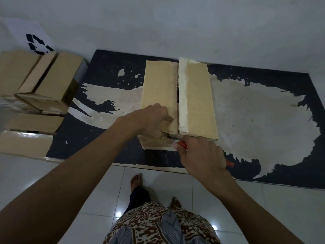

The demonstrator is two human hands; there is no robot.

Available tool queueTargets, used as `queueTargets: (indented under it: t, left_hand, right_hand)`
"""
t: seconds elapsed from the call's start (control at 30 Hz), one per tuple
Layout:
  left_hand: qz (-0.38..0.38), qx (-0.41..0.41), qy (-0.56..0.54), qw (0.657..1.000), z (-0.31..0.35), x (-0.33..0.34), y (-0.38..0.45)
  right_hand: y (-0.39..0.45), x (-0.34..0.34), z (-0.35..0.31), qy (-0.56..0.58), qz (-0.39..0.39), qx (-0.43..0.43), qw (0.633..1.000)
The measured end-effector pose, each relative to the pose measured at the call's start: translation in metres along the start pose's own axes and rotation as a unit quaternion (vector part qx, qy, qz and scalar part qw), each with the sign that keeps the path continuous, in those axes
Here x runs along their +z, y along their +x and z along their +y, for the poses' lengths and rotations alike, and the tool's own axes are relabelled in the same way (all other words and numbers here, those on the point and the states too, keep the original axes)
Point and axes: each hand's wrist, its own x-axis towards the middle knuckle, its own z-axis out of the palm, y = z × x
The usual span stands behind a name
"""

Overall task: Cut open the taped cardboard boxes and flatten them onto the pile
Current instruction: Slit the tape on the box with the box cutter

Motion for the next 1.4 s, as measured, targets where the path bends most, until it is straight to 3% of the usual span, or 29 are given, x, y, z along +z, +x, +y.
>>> queueTargets:
  t: [0.23, 0.33, 0.4, 0.47, 0.57, 0.63, 0.7, 0.77, 0.87, 1.0, 1.13, 1.23, 1.3, 1.4]
  left_hand:
    - [0.013, 0.008, 0.005, 1.000, 0.003, 0.004, 0.001]
    - [0.026, 0.008, 0.024, 0.999, 0.005, 0.005, -0.001]
    - [0.037, 0.009, 0.038, 0.999, 0.004, 0.008, -0.002]
    - [0.040, 0.012, 0.053, 0.998, 0.001, 0.012, -0.001]
    - [0.038, 0.014, 0.074, 0.996, 0.001, 0.014, 0.001]
    - [0.039, 0.016, 0.091, 0.995, 0.002, 0.014, 0.003]
    - [0.040, 0.017, 0.103, 0.994, 0.004, 0.014, 0.005]
    - [0.041, 0.019, 0.102, 0.994, 0.004, 0.016, 0.003]
    - [0.085, 0.034, 0.006, 0.996, 0.000, 0.024, -0.005]
    - [0.173, 0.051, -0.053, 0.982, 0.002, 0.048, -0.021]
    - [0.349, 0.079, -0.059, 0.932, 0.006, 0.063, -0.033]
    - [0.442, 0.011, -0.182, 0.878, 0.010, 0.056, -0.041]
    - [0.477, -0.057, -0.264, 0.836, 0.013, 0.052, -0.047]
    - [0.552, -0.148, -0.379, 0.728, 0.013, 0.053, -0.050]
  right_hand:
    - [-0.010, -0.003, 0.024, 0.012, 0.015, 0.040, 0.999]
    - [-0.008, -0.002, 0.056, 0.143, -0.016, -0.007, 0.990]
    - [-0.011, 0.000, 0.074, 0.299, -0.041, -0.039, 0.953]
    - [-0.020, 0.007, 0.093, 0.452, -0.038, -0.007, 0.891]
    - [-0.025, 0.036, 0.127, 0.600, 0.044, 0.121, 0.790]
    - [-0.011, 0.061, 0.143, 0.598, 0.089, 0.227, 0.763]
    - [0.012, 0.084, 0.150, 0.546, 0.105, 0.307, 0.773]
    - [0.033, 0.099, 0.148, 0.477, 0.108, 0.333, 0.806]
    - [0.058, 0.108, 0.143, 0.362, 0.088, 0.312, 0.874]
    - [0.074, 0.117, 0.141, 0.308, 0.066, 0.293, 0.902]
    - [0.076, 0.122, 0.142, 0.310, 0.053, 0.262, 0.912]
    - [0.079, 0.114, 0.140, 0.327, 0.103, 0.243, 0.907]
    - [0.083, 0.097, 0.130, 0.376, 0.192, 0.250, 0.871]
    - [0.081, 0.050, 0.101, 0.442, 0.343, 0.202, 0.804]
